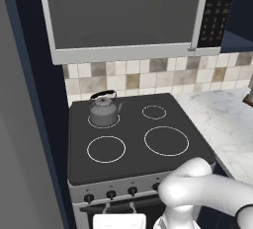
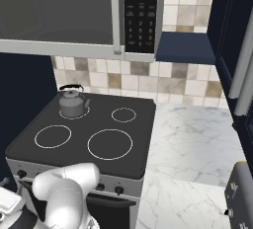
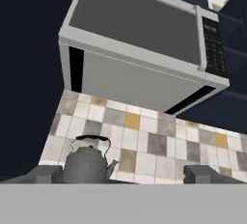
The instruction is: The kettle is done boiling. Turn off the stove, then wait for 300 timesteps before moving the kettle to the dining table.
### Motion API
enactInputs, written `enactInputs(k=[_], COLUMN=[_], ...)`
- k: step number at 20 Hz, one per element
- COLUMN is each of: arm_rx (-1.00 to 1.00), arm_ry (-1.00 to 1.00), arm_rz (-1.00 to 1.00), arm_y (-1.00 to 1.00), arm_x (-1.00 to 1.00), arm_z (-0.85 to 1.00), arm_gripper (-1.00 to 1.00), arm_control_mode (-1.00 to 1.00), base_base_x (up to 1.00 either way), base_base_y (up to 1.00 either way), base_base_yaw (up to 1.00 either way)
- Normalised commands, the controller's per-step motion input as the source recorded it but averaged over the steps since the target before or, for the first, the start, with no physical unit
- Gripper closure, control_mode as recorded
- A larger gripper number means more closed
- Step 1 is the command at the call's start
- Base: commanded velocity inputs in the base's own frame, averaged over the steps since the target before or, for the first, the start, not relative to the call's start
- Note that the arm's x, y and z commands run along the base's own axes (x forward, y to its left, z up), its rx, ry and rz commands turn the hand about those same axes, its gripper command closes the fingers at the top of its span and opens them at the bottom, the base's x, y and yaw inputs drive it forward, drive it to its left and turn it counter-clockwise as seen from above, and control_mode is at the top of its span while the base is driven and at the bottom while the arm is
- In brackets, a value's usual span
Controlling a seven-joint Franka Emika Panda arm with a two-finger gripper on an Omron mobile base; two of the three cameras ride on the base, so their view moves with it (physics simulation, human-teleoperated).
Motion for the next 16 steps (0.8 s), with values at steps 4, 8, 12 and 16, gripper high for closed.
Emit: enactInputs(k=[4, 8, 12, 16], arm_rx=[0.07, 0.09, 0.09, 0.10], arm_ry=[-0.14, -0.11, -0.09, -0.05], arm_rz=[0.00, 0.00, 0.00, 0.00], arm_y=[-0.13, -0.13, -0.11, -0.16], arm_x=[-0.05, -0.08, -0.06, 0.00], arm_z=[0.72, 0.76, 0.78, 0.75], arm_gripper=[-1.00, -1.00, -1.00, -1.00], arm_control_mode=[-1.00, -1.00, -1.00, -1.00], base_base_x=[0.00, 0.00, 0.00, 0.00], base_base_y=[0.00, 0.00, 0.00, 0.00], base_base_yaw=[0.00, 0.00, 0.00, 0.00])
